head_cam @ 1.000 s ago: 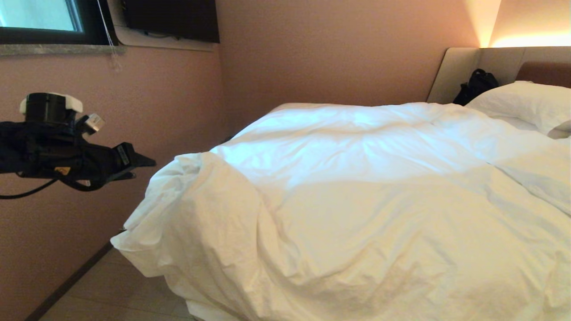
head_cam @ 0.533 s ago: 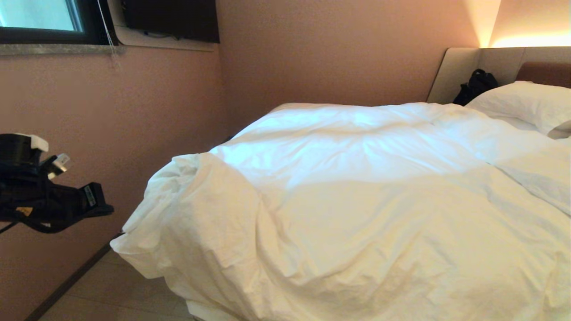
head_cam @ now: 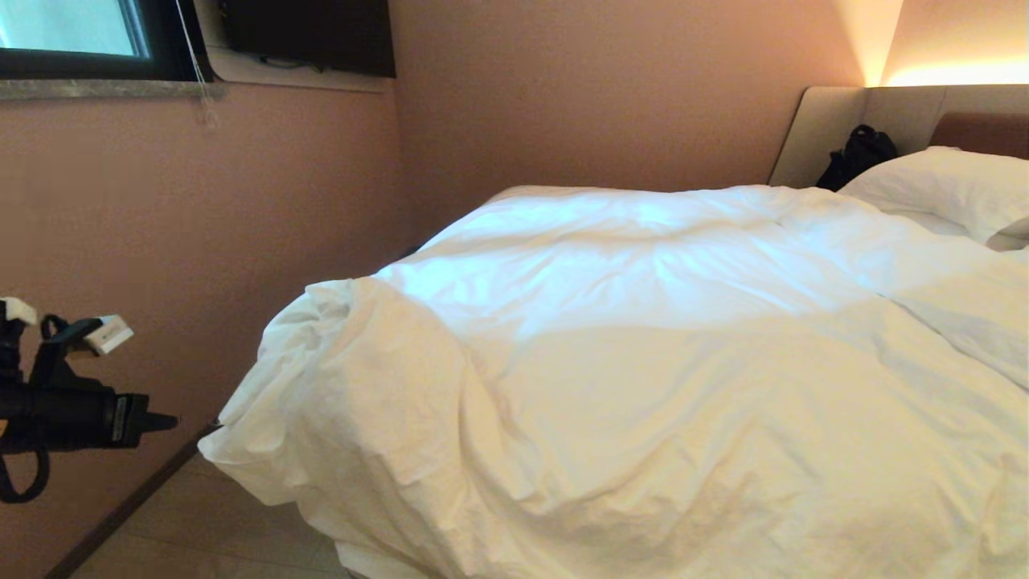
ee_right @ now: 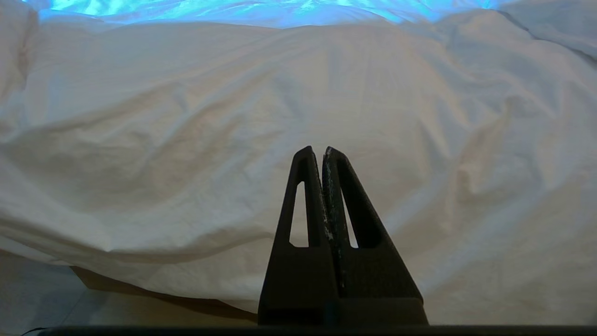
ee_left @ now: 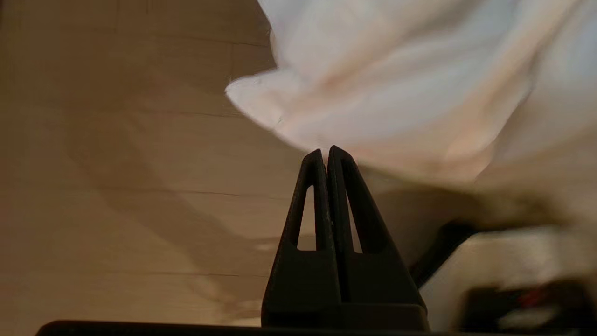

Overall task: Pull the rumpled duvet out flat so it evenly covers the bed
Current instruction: Flatten the corners of the folded blanket

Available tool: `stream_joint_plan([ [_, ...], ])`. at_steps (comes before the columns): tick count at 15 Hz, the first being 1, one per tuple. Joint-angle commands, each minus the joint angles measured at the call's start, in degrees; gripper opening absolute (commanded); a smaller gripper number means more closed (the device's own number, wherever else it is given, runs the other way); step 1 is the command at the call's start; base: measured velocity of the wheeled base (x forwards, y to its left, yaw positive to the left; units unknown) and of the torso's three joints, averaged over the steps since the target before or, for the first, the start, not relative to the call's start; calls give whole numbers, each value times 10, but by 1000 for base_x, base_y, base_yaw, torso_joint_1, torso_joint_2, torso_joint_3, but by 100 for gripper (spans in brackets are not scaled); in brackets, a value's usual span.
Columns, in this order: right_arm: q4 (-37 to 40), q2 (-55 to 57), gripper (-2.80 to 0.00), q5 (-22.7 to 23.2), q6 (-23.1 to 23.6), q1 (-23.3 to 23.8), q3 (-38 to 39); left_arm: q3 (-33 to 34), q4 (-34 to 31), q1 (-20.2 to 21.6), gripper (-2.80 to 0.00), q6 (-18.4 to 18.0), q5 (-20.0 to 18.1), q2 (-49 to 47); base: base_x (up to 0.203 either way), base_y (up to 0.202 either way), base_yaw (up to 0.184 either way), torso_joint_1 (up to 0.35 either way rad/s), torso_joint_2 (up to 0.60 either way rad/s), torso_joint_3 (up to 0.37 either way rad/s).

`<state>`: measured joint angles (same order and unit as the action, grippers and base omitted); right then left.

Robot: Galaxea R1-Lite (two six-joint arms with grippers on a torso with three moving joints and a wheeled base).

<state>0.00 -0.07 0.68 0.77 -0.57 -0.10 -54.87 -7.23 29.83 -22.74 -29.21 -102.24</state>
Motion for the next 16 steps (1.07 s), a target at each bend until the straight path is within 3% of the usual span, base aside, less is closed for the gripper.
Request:
stream_joint_plan([
  [1, 0, 1, -280, 0, 0, 0, 0, 3, -19, 20, -280, -151, -8, -22, 0, 0, 0, 0, 0, 0],
  [3, 0, 1, -280, 0, 0, 0, 0, 2, -47, 27, -280, -238, -15, -51, 0, 0, 0, 0, 0, 0],
  [5, 0, 1, -280, 0, 0, 0, 0, 2, -62, 19, -280, -283, -25, -76, 0, 0, 0, 0, 0, 0],
  [12, 0, 1, -280, 0, 0, 0, 0, 25, -61, -27, -280, -289, -26, -90, 0, 0, 0, 0, 0, 0],
  [13, 0, 1, -280, 0, 0, 0, 0, 30, -60, -29, -196, -296, -26, -90, 0, 0, 0, 0, 0, 0],
  [14, 0, 1, -280, 0, 0, 0, 0, 34, -58, -30, 0, -308, -26, -90, 0, 0, 0, 0, 0, 0],
  [16, 0, 1, -280, 0, 0, 0, 0, 31, -55, -32, 0, -312, -26, -89, 0, 0, 0, 0, 0, 0],
])
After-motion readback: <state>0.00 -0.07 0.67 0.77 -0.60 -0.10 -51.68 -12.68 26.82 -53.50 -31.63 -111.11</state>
